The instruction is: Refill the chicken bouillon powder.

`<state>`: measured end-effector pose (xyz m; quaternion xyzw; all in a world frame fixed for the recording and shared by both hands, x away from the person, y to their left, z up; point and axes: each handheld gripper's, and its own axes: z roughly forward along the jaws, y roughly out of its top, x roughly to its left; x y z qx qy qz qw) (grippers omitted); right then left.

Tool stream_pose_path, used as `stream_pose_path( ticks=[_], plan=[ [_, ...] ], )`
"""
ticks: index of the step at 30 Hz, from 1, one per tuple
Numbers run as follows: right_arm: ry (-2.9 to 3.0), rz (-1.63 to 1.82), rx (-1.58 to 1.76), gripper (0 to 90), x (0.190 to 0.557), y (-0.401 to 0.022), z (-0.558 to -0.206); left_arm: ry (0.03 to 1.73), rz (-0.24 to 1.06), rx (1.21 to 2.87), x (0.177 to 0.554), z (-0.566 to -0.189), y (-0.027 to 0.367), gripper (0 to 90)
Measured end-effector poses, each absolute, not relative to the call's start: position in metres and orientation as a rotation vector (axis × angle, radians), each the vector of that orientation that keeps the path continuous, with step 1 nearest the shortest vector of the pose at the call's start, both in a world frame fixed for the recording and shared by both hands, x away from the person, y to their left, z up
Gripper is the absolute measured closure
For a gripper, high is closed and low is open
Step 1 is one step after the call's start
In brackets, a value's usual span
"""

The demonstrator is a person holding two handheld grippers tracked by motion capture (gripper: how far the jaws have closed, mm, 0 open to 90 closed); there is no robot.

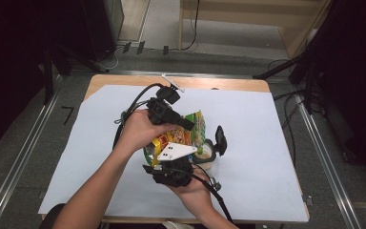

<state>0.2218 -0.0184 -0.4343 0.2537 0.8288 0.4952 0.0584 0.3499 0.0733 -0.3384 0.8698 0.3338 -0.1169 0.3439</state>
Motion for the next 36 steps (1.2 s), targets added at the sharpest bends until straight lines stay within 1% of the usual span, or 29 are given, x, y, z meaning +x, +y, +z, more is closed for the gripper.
stream_pose_path(
  ticks=[36],
  plan=[
    [2.507, 1.513, 0.782, 67.2, 0.2183, -0.0192, -0.4326, 0.858, -0.331, 2.275, 0.3499, -0.3380, 0.0698, 79.9]
  ],
)
